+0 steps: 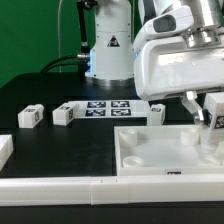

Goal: Assemble one leg

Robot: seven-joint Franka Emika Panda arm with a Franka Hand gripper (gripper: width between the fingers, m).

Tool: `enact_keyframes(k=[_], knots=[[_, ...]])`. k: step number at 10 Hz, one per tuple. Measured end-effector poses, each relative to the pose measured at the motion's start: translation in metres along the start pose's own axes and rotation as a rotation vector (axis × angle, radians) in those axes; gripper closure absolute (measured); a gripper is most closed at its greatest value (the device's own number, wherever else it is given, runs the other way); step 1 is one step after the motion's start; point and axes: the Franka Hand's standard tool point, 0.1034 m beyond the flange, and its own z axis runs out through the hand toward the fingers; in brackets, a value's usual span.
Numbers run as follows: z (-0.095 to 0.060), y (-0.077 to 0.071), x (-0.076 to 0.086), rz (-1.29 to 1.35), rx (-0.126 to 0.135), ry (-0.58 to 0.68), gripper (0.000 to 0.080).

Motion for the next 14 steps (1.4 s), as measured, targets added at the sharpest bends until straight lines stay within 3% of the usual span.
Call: enact_keyframes(k=[4, 8, 14], knots=[[0.003, 0.008, -0.001, -0.001, -0.01, 0.003, 0.0509], [0.011, -0.004, -0.011, -0.009, 0.002, -0.007, 0.0509], [0.024, 0.001, -0.03, 0.0, -0.001, -0.018, 0.0509]])
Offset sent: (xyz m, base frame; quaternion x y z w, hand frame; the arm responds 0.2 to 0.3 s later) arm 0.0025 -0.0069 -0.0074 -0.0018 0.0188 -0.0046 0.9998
